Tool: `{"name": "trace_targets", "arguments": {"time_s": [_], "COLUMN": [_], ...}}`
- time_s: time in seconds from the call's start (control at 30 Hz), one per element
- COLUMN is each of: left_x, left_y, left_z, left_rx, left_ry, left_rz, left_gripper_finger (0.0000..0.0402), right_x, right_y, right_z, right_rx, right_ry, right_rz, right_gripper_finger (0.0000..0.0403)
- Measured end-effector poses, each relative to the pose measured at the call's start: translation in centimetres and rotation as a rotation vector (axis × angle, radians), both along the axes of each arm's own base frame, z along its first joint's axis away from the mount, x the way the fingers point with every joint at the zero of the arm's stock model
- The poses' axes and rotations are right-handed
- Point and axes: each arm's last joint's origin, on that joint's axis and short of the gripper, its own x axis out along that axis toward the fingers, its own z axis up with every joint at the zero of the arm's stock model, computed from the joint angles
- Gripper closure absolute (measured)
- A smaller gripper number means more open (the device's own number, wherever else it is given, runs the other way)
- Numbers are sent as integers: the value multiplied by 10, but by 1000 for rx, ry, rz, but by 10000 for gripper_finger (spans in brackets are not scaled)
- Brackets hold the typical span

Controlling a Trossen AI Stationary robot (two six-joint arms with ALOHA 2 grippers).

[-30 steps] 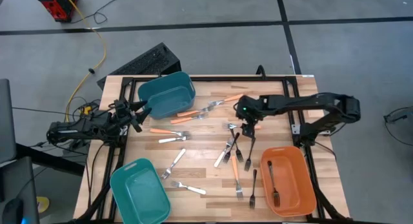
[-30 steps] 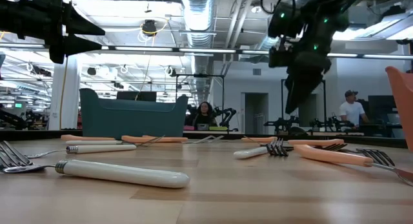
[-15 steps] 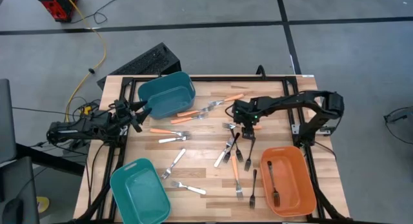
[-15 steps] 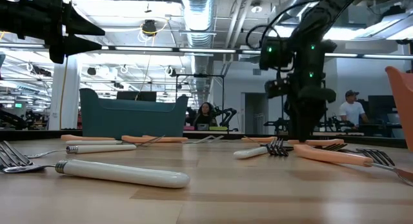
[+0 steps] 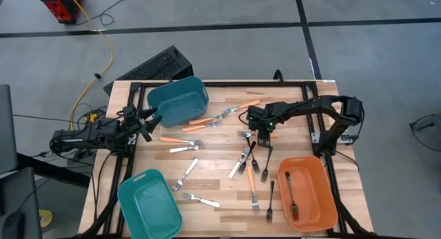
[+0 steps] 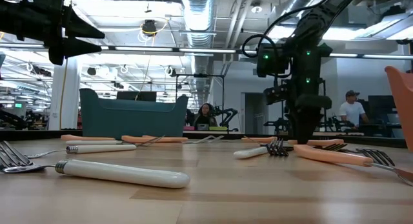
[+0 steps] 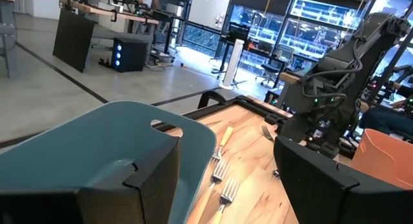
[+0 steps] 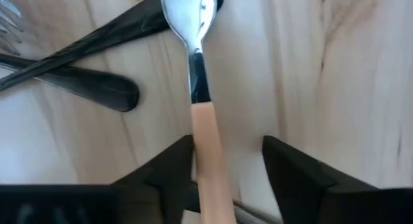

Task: Sort silverware by color (type)
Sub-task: Put the orange fork into the blue bin

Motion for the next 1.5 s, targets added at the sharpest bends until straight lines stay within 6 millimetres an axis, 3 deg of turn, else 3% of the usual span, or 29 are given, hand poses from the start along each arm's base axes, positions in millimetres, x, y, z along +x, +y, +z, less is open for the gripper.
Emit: {"name": "trace_targets", "arguments": {"time_s": [0.23,0.53,0.77,1.3,1.5], "left_x": [0,0,0,0,1], "left_y": [0,0,-1,-1,-1], "left_z": [0,0,0,1,1], "left_rx": [0,-1,-4,-5,13], "left_ry": [-1,-3,-6,-7,4], "left_rz": [0,1,-27,-33,-34], "left_gripper_finger": [167,167,167,167,167], "right_x": [0,11,41,111,128], "right_y": [-1,0,2,-2,-13], "right_z": [0,15,53,145,161], "right_rx": [-10,-34,-116,-368,-393], "right_ry": [-2,9,-113,-735,-955], "right_rz": [-27,-65,-26,132,199], "right_gripper_finger": [325,326,326,323,322]}}
